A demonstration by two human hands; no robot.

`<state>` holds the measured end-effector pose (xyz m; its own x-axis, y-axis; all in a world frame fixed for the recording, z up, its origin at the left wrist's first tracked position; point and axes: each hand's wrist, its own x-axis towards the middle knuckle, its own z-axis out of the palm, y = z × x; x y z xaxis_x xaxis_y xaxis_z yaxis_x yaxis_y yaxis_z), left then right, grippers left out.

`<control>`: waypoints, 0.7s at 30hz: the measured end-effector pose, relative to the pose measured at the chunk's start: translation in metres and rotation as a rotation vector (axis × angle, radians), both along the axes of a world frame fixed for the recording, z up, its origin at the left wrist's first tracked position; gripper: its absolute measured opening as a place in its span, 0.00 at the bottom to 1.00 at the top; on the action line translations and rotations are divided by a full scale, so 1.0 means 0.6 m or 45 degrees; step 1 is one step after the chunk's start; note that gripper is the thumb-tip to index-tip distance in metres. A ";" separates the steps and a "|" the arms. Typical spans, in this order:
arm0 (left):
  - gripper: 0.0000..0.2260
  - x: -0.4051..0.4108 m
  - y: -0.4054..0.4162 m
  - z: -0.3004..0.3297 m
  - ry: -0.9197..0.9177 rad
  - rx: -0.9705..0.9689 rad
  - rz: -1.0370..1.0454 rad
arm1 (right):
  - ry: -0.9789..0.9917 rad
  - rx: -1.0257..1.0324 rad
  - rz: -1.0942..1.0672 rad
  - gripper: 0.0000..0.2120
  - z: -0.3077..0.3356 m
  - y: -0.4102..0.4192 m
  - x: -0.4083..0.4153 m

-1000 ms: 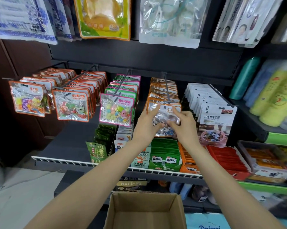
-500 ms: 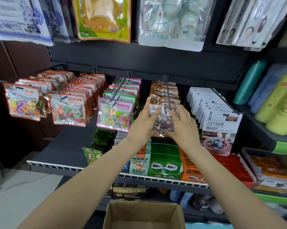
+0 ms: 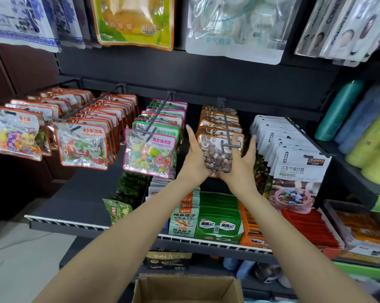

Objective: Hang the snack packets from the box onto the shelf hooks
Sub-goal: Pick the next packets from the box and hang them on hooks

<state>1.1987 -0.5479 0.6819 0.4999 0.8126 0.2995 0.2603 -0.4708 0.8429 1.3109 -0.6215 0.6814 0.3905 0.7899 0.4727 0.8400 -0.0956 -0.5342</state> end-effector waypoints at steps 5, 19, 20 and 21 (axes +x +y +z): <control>0.59 -0.001 0.005 -0.006 0.062 -0.265 -0.072 | 0.704 -0.054 0.211 0.65 0.022 -0.006 -0.001; 0.61 -0.019 0.010 -0.024 0.012 -0.293 -0.140 | 0.755 -0.009 0.219 0.54 0.035 -0.037 -0.003; 0.60 -0.016 0.014 -0.030 0.010 -0.294 -0.132 | 0.757 0.007 0.221 0.50 0.035 -0.039 -0.003; 0.59 -0.019 0.009 -0.023 0.006 -0.308 -0.134 | 0.762 0.022 0.228 0.47 0.036 -0.041 -0.004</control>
